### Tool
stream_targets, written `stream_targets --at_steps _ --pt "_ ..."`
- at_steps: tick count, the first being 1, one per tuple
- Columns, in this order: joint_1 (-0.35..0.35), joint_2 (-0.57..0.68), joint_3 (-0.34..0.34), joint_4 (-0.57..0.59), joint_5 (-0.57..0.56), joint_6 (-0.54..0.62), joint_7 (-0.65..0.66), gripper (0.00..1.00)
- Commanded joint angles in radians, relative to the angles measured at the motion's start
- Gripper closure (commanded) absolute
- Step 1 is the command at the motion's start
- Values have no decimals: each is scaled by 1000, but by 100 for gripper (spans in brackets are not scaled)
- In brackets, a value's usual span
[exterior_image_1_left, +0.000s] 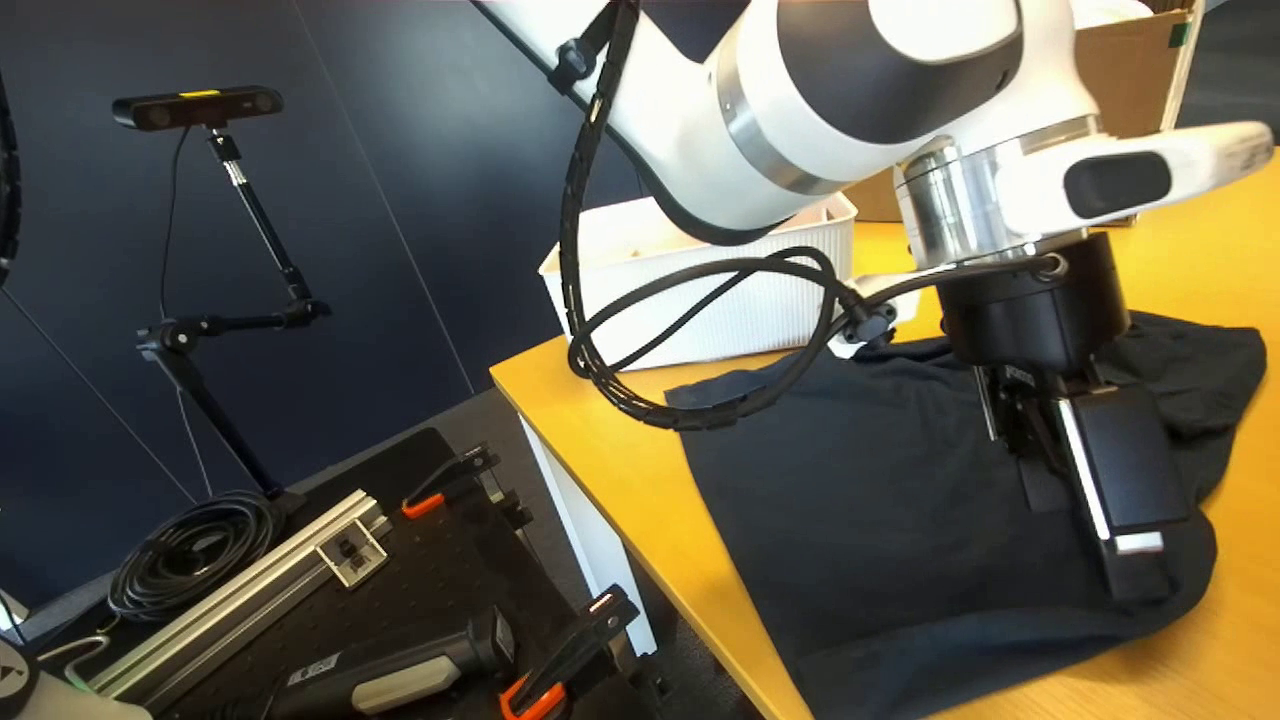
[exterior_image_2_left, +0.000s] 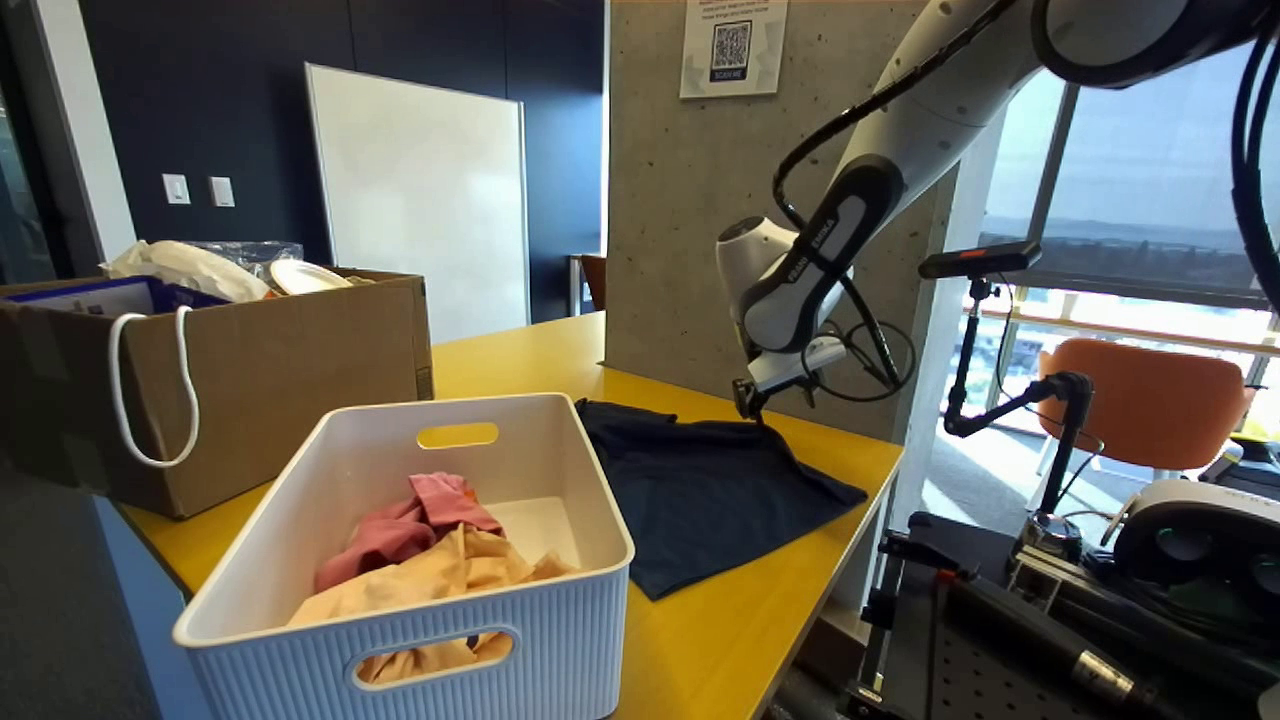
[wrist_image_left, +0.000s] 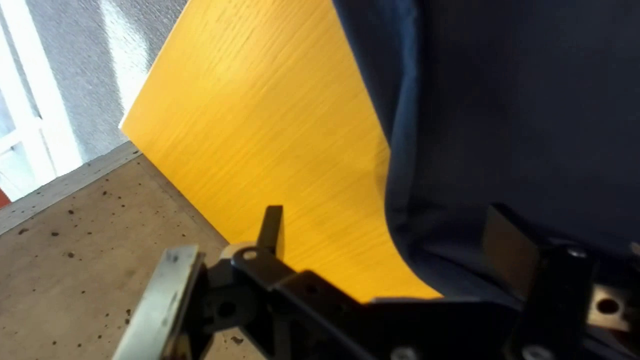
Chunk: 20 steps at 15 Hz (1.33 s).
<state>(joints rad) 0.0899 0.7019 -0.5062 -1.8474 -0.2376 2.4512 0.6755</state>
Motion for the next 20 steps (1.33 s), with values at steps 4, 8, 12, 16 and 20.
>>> stream_targets --at_steps 4,8,12,16,20 --pt "-15 -25 53 -66 -16 -3 25 0" --pt "-17 -25 50 -118 -17 9 29 0" --pt "-32 -1 56 -130 -7 13 29 0" --pt "-30 -16 41 -161 -17 15 32 0" --pt "-42 -9 39 -176 -15 21 34 0"
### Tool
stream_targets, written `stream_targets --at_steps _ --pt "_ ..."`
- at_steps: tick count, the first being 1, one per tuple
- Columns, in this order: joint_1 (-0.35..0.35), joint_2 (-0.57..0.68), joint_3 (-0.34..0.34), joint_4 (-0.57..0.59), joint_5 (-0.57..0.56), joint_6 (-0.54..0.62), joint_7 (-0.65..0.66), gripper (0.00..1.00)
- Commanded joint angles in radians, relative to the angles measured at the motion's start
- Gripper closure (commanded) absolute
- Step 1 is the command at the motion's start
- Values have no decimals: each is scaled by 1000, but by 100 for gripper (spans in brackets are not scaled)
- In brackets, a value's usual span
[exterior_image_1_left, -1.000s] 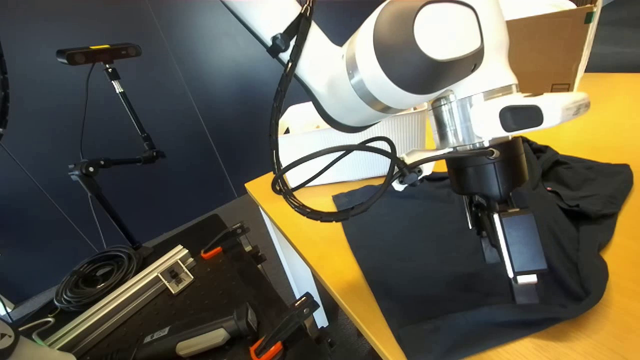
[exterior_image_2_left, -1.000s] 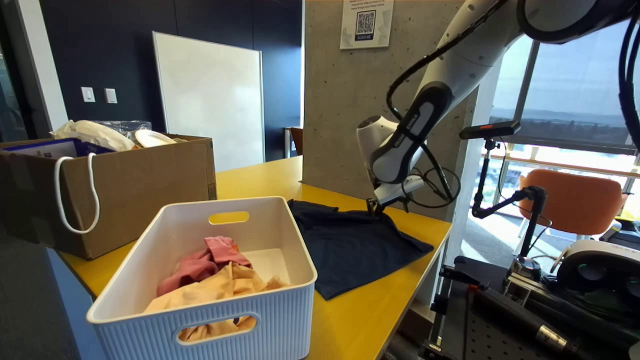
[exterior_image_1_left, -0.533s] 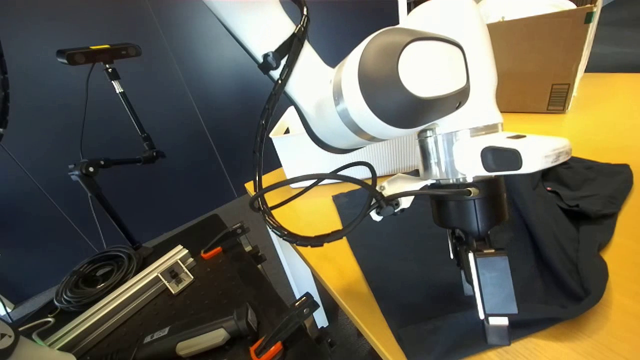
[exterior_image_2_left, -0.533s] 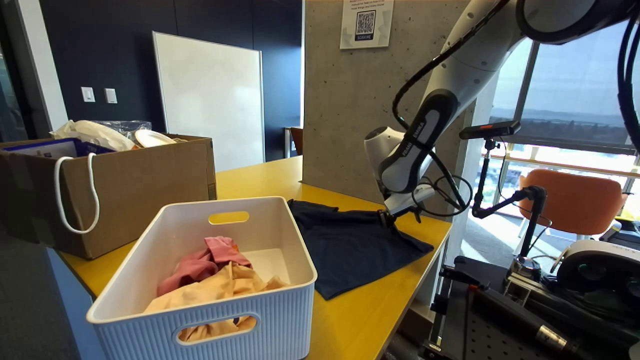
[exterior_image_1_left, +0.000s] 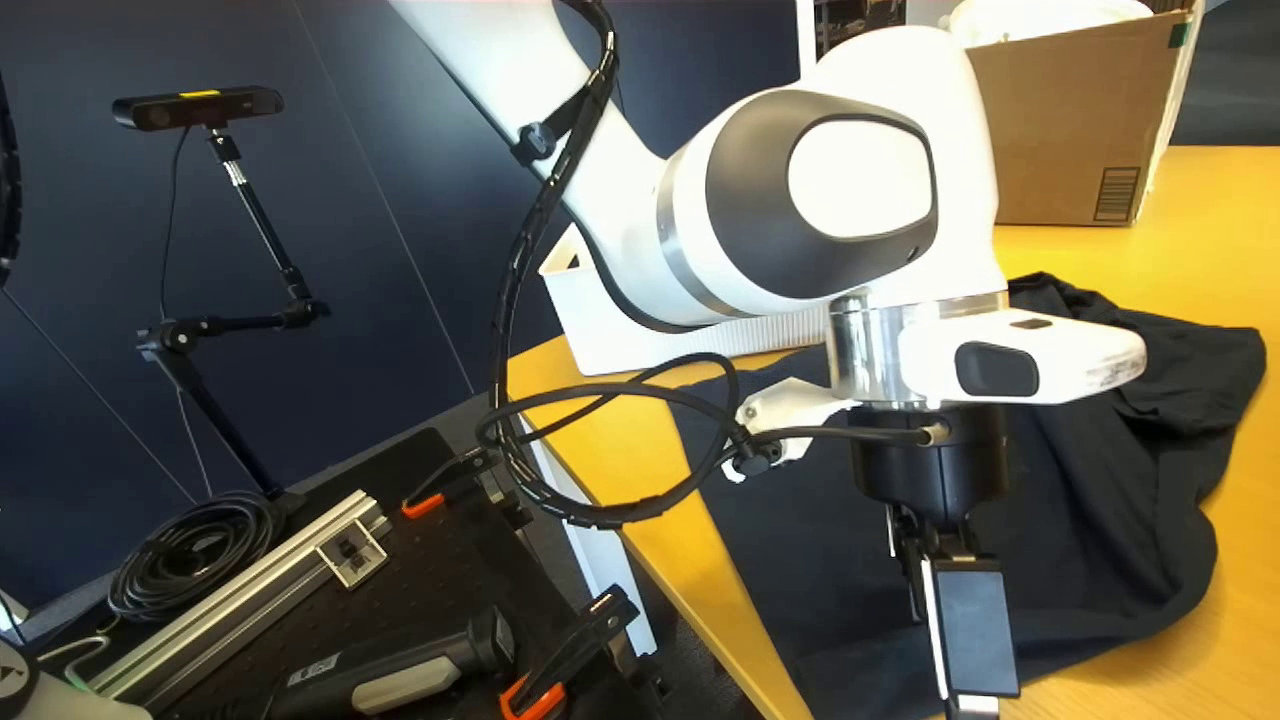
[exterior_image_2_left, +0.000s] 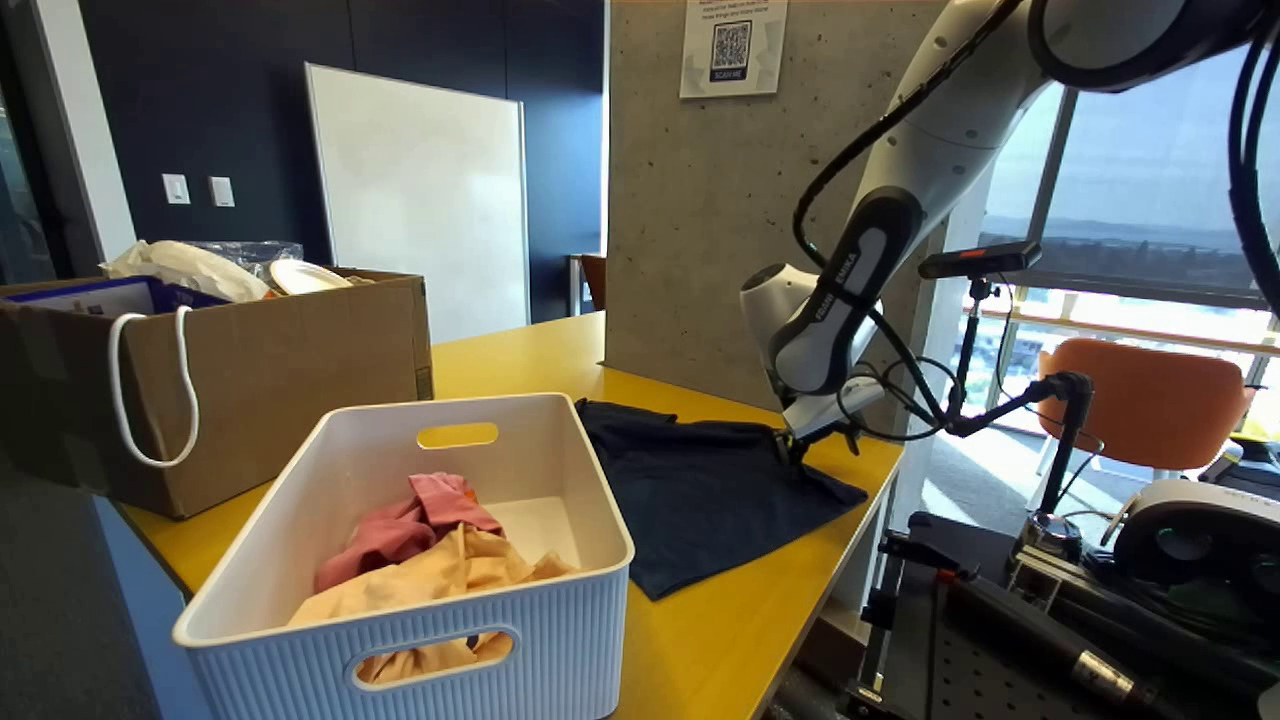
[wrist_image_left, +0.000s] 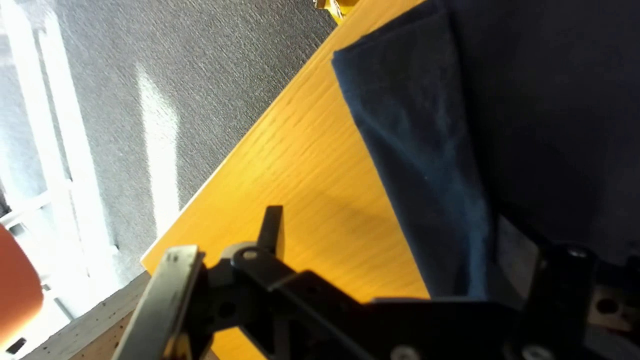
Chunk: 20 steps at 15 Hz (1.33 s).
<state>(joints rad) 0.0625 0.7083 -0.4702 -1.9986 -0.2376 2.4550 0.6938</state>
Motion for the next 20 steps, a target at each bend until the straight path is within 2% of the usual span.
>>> stream_targets --at_steps 1,9,20 --pt "-17 -18 0 -32 -17 18 16 0" --pt "-5 -52 -58 -109 -55 26 36 0" --pt "12 -94 -124 -154 -119 66 93 0"
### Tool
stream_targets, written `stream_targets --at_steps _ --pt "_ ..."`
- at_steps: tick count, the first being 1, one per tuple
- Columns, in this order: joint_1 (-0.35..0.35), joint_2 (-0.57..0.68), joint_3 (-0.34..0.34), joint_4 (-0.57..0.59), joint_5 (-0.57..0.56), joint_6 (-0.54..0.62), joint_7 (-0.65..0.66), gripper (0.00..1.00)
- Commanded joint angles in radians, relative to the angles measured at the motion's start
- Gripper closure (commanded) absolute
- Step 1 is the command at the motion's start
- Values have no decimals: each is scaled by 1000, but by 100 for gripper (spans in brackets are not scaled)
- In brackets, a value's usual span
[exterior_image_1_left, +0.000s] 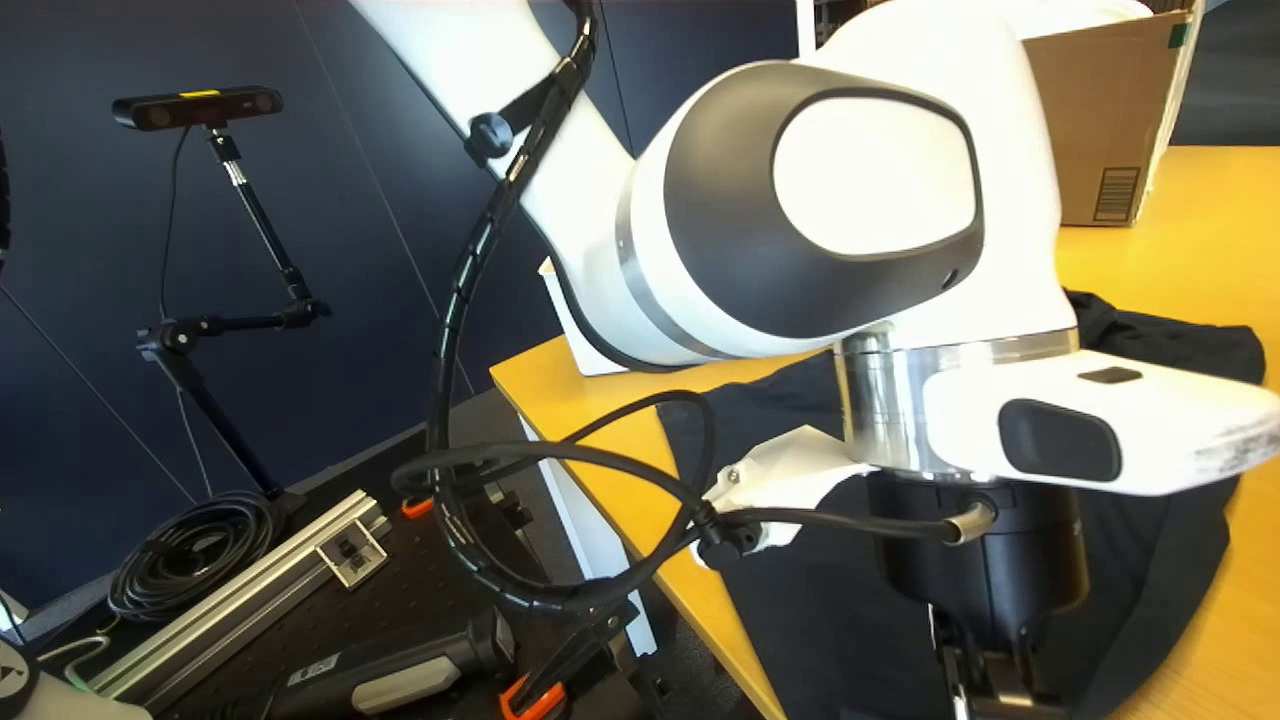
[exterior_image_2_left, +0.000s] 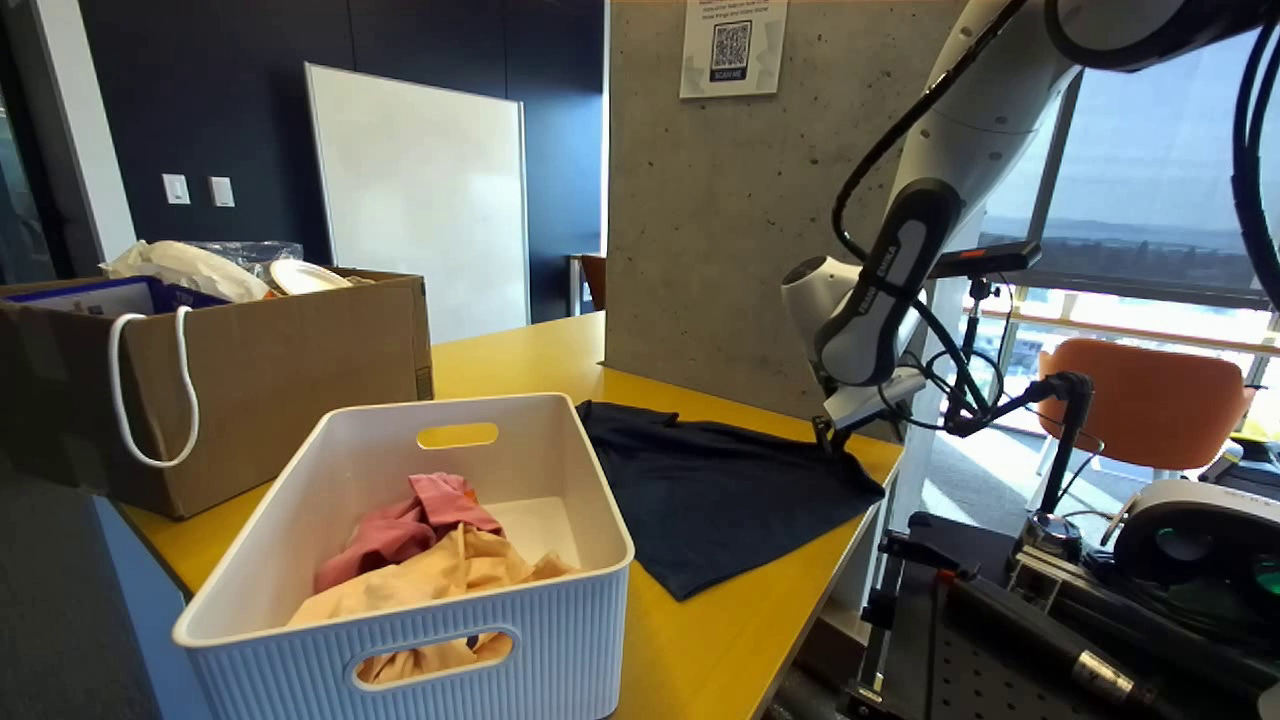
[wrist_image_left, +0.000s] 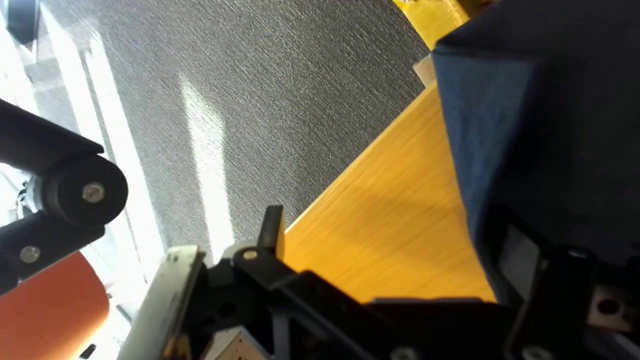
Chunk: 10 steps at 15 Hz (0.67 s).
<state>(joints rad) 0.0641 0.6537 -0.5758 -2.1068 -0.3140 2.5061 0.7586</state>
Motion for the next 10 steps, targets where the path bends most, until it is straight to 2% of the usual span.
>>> stream_targets --at_steps 1,6,10 --pt "10 -45 -23 -57 -48 16 30 0" --pt "6 -45 -40 -97 -53 30 42 0" --pt "37 -124 -75 -116 -60 62 53 0"
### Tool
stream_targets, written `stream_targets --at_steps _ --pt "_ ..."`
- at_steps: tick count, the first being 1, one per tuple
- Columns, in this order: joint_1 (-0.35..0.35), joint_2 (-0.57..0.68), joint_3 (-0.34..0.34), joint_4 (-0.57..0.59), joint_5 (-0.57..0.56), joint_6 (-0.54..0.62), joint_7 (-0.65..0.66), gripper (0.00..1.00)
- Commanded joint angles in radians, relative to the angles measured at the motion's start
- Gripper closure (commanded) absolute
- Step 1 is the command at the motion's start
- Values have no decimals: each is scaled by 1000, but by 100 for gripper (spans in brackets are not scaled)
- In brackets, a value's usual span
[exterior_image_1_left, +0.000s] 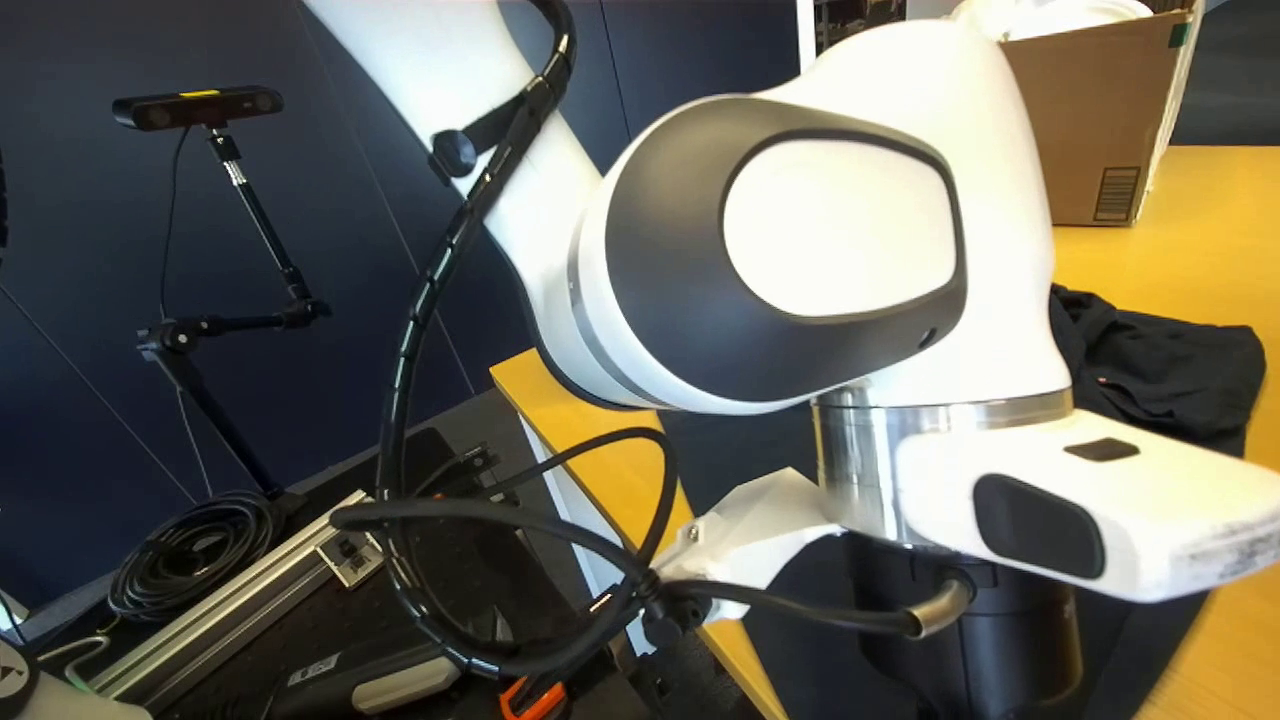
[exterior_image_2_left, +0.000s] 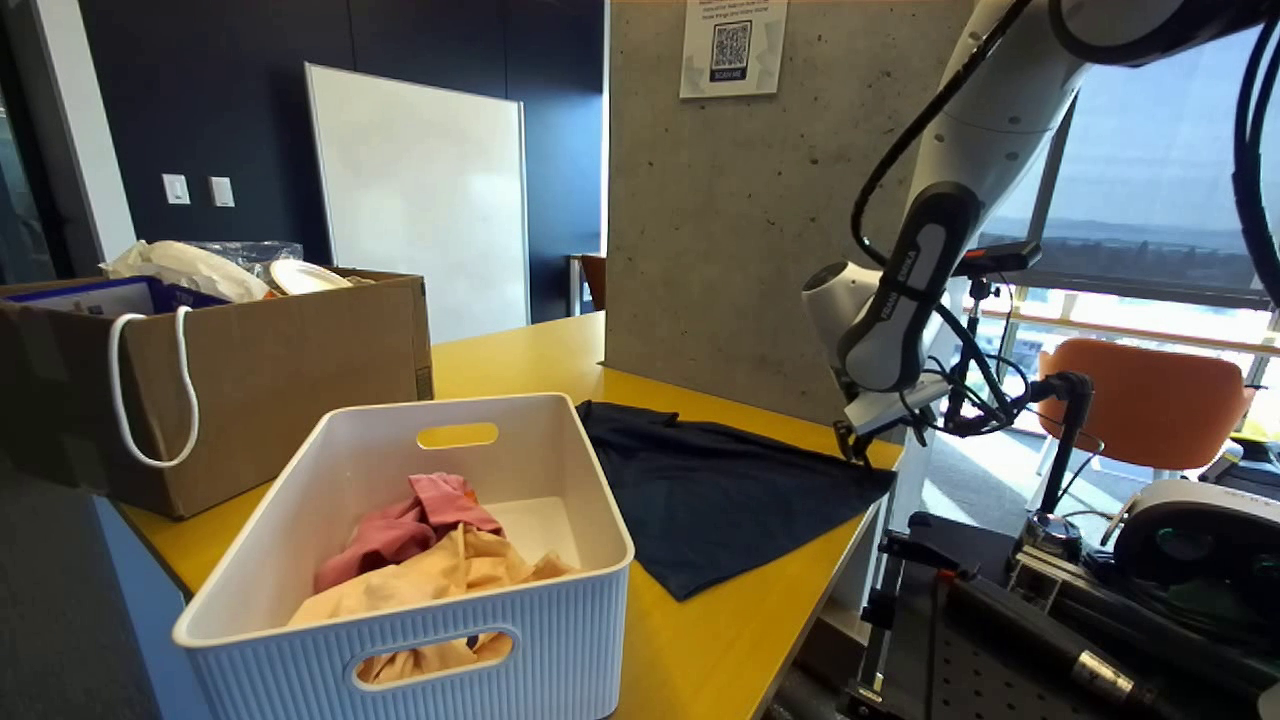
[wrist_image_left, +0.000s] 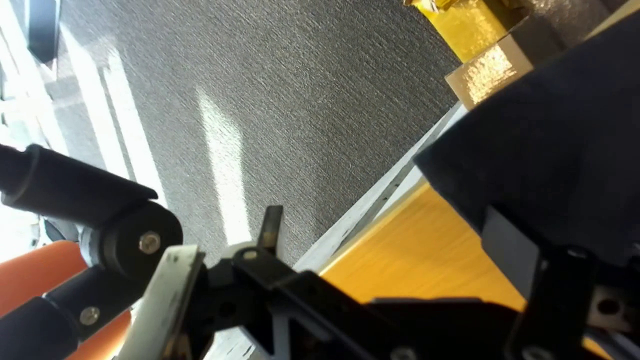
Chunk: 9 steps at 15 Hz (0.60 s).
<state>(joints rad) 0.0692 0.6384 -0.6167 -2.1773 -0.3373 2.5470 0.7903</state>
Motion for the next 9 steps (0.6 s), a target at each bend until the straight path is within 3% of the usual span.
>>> stream_targets --at_steps 1,5,9 --pt "38 -132 -41 -42 -40 26 20 0" --pt "32 -260 -11 -9 -31 67 10 0" --pt "-26 -335 108 20 59 162 -17 0"
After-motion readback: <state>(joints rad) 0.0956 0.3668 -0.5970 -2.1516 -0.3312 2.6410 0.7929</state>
